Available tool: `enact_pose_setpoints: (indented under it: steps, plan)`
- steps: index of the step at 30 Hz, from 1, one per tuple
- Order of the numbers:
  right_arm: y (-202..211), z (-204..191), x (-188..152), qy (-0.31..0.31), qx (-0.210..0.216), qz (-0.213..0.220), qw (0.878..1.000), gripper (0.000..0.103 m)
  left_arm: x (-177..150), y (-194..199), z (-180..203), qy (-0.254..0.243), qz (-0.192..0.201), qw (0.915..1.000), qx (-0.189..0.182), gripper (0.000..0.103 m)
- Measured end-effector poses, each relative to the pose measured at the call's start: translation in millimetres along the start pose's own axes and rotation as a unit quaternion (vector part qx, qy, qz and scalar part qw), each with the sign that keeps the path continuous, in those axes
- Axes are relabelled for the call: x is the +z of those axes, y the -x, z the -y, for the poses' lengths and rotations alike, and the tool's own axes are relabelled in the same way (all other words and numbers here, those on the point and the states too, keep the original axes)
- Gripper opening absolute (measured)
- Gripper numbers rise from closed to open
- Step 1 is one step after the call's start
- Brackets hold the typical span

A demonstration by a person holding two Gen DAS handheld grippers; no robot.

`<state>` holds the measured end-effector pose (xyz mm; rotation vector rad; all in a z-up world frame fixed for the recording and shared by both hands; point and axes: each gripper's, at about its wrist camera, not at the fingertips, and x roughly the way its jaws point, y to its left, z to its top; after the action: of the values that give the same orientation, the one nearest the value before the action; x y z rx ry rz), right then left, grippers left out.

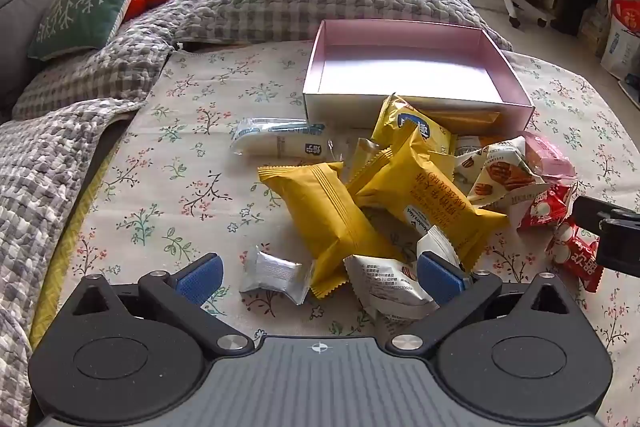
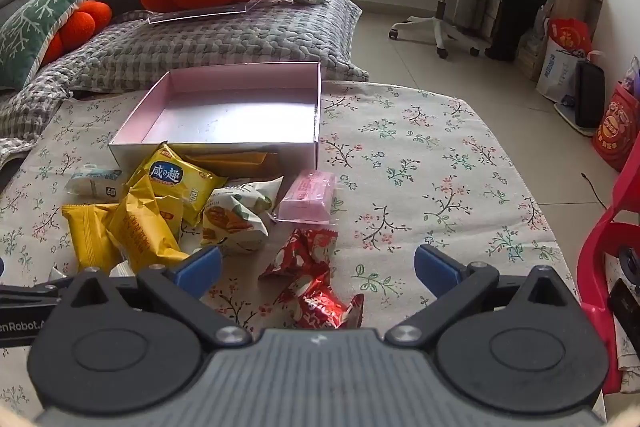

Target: Organize snacks

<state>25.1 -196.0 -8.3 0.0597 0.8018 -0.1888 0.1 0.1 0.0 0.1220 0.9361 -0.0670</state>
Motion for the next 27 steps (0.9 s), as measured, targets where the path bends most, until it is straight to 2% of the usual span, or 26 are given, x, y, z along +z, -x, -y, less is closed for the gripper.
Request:
enact_pose_setpoints:
  steps: [27]
  plan:
    - [-2.5,-2.1,-3.9,0.003,0.003,-0.009,1.0,0.103,-1.1,-3.3,3.5,0.0,-0.002,1.0,0.005,0.103]
